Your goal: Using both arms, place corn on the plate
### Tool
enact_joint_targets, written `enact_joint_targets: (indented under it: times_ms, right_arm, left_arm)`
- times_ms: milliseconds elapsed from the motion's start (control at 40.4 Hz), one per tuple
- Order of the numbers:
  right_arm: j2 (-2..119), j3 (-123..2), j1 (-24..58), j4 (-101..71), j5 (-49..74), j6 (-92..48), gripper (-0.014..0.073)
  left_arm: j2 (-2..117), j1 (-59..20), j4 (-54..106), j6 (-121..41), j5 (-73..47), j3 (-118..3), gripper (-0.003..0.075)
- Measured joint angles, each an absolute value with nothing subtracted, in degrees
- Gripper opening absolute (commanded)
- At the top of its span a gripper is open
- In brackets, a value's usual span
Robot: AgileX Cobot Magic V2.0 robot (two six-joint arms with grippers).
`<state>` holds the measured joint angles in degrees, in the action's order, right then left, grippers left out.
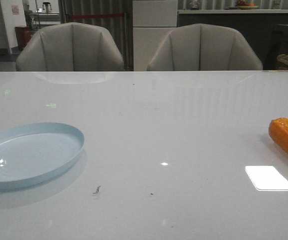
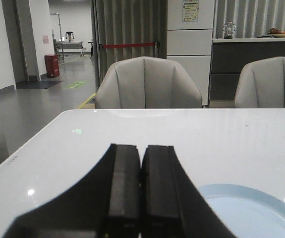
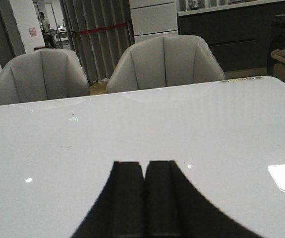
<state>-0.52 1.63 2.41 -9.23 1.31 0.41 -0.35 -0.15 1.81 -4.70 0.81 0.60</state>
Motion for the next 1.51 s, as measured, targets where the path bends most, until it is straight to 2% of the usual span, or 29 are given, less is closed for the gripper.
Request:
enact_joint_targets:
  times_ms: [915, 1261, 1508]
  right_arm:
    - [-0.5, 1.6, 2.4, -9.2, 1.3, 0.4, 0.0057]
    - [-0.5, 1.6, 2.4, -9.2, 0.8, 0.4, 0.0057]
    - [-0.5, -0.7, 2.4, -9.2, -4.4, 0.4, 0.0057]
  left_arm:
    - [-0.4, -0.2, 1.8, -4.7, 0.8, 0.6, 0.0094]
    - [-0.4, -0.2, 1.8, -4.7, 7.2, 0.6, 0.0094]
    - [-0.4, -0.2, 1.8, -4.7, 10.0, -0.5, 0.0094]
